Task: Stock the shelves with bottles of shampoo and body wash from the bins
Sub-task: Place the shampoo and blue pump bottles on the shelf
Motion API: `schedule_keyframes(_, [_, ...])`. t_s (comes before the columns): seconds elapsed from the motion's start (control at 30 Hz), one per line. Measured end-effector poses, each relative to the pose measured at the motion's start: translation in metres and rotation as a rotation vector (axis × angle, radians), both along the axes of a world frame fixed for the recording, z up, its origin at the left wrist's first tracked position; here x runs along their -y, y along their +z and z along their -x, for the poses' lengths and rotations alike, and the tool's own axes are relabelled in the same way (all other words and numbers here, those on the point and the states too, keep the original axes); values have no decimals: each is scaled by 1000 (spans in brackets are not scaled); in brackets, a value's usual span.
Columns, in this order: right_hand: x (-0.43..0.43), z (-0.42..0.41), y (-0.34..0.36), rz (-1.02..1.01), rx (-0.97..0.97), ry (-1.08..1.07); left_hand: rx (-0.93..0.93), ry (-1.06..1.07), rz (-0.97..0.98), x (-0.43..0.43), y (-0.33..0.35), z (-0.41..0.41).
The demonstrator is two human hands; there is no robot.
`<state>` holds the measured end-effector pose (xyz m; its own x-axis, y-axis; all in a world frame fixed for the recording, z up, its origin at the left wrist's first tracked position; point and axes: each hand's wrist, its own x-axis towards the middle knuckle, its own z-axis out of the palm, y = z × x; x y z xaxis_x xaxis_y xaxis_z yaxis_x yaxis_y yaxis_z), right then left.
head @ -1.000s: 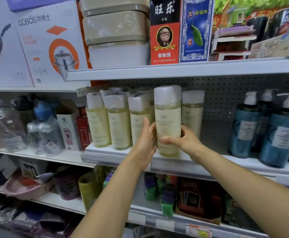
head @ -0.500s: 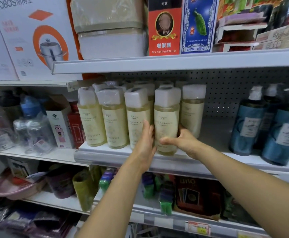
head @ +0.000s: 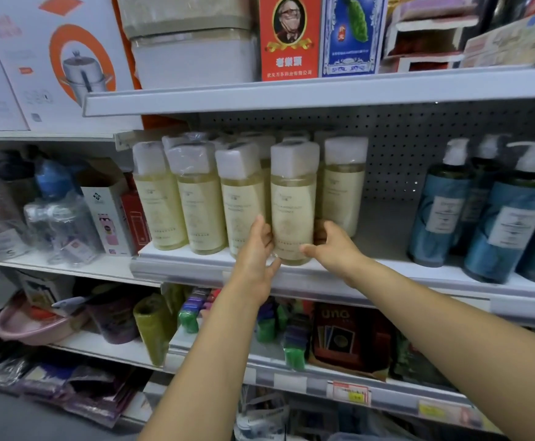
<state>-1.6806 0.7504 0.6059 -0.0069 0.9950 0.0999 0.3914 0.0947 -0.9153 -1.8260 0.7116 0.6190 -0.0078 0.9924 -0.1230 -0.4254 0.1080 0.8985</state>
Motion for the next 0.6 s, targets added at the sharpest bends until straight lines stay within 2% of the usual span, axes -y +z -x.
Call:
schedule_keyframes(0.17, [29, -20, 4, -155, -46, -43, 110, 176, 49, 22, -11, -20])
schedule_keyframes(0.33, [61, -56, -7, -329, -101, -86, 110, 111, 86, 47, -26, -63])
schedule_keyframes(0.6, [114, -145, -73, -165, -127, -85, 85, -35, 289, 77, -93, -144])
